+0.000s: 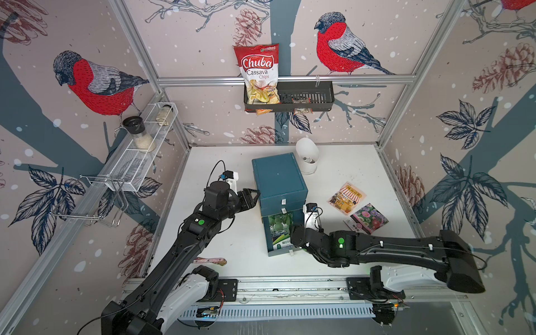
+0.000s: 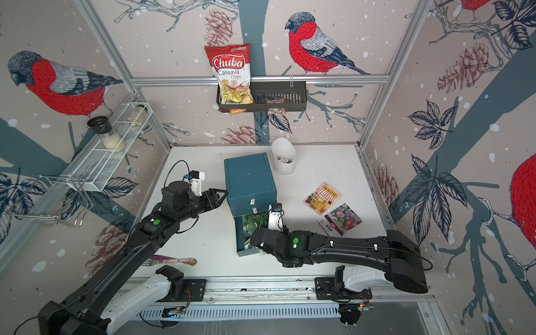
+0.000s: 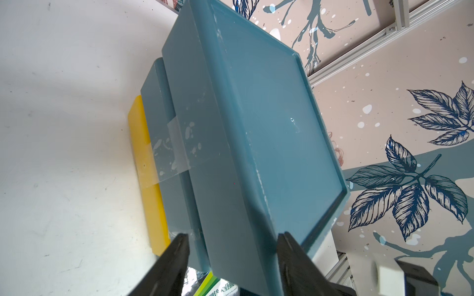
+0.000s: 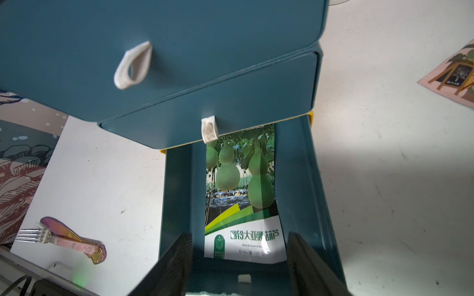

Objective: Take the seed bags out of the drawer
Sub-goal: Pick up the seed packet from the drawer.

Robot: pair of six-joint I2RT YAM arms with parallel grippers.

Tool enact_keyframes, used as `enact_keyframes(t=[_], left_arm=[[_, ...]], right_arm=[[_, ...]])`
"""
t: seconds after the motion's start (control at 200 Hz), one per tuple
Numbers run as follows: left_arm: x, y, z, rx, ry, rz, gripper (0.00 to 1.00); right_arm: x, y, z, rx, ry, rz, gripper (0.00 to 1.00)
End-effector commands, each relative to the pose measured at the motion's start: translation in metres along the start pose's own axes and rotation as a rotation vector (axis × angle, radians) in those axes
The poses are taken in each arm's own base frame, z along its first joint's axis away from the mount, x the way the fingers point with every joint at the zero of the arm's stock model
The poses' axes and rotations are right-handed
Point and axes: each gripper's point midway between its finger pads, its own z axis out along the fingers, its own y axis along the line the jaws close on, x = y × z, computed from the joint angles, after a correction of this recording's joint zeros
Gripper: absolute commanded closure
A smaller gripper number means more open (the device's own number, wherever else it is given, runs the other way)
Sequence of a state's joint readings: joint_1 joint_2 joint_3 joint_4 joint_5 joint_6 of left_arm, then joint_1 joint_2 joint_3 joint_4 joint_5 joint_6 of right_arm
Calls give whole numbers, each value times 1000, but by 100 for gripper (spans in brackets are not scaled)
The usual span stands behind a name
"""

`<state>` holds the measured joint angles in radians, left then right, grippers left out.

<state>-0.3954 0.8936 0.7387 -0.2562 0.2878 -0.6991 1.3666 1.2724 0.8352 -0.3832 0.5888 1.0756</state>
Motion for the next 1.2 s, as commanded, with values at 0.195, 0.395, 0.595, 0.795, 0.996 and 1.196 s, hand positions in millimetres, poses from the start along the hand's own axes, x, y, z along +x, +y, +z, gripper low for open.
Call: enact_keyframes(t=[0.195,0.395,0.595,0.795,0.996,1.196], left_arm=[[5,2,0,9,5,-7,41],[10,2,1,10,19,-4,41],[8,6,2,-16,11,-12,40],[5,1,-1,-9,17,-27,39],[-15,-23,-16,61,-52,-12,34],[-12,-29,-6,130,-48,-60,33]], right_arm=[[1,9,-3,-49,15,16,41],[12,1,2,-81,33,20,42],[7,6,21,-93,48,-8,43],[14,7,35,-76,70,-30,40],[29,5,46,-72,102,-17,39],[37,0,58,-28,119,-8,32]])
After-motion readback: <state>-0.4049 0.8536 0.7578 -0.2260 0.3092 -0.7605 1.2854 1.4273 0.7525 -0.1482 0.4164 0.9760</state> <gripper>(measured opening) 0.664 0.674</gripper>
